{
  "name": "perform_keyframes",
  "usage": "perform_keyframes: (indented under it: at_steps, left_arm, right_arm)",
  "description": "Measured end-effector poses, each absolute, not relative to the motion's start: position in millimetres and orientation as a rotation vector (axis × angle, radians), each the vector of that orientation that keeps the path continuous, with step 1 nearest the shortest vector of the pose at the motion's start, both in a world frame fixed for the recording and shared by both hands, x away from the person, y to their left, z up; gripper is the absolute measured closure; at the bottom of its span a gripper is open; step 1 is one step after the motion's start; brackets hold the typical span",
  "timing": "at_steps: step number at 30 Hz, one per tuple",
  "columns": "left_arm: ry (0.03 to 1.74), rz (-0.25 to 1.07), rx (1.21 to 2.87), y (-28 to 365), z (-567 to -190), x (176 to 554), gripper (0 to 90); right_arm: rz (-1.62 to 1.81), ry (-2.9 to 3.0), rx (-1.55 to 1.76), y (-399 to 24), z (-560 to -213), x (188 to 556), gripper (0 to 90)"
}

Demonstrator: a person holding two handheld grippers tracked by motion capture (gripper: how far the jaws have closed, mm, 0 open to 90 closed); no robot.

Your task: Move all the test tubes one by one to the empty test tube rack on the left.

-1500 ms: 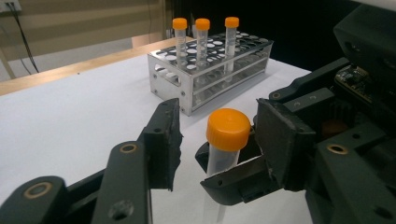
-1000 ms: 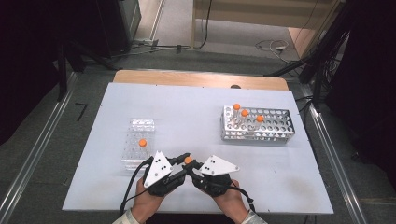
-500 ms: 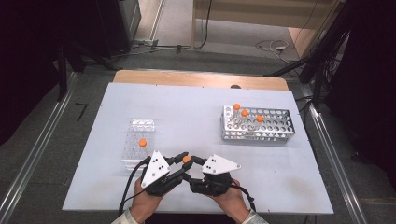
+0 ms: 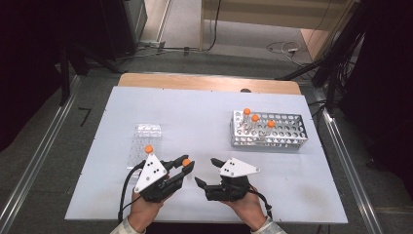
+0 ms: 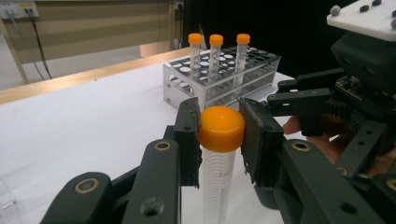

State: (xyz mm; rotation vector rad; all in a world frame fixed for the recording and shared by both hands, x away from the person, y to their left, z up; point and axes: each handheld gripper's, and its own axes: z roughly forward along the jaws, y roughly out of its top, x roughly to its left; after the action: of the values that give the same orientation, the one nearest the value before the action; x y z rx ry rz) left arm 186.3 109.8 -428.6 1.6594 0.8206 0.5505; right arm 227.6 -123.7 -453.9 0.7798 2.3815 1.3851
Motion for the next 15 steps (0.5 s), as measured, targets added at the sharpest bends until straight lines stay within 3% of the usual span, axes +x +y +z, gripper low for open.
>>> perform_keyframes:
  at_steps: [15]
  left_arm:
    - [0.891, 0.596, 1.566, 151, -401, 181, 69.8]
  right_arm:
    - [1.378, 2.315, 0.855, -150, -450, 234, 20.7]
